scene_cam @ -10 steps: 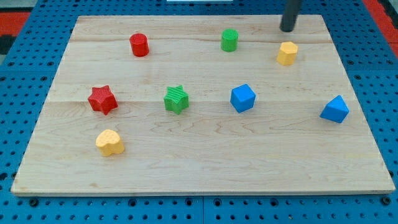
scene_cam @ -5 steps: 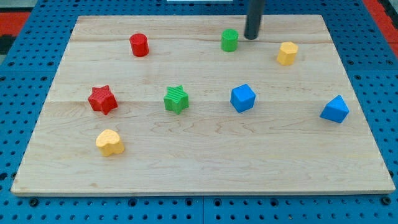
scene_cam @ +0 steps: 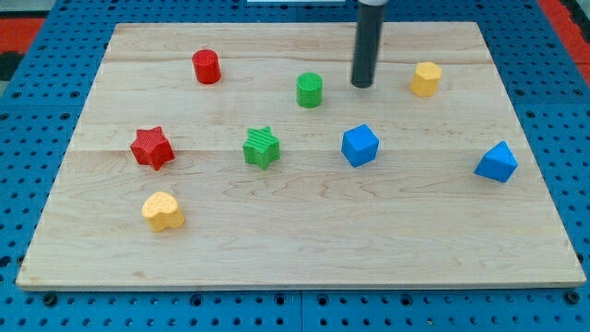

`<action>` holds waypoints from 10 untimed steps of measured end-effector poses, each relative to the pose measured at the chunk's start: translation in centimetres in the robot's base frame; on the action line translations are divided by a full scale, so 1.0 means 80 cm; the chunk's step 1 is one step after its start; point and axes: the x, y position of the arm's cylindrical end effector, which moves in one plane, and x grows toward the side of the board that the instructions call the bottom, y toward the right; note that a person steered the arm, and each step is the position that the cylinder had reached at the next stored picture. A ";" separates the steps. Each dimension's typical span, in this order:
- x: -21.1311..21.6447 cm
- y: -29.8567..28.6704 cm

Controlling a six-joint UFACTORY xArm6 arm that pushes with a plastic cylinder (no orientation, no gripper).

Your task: Place the green circle above the red star

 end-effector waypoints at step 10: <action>-0.027 -0.235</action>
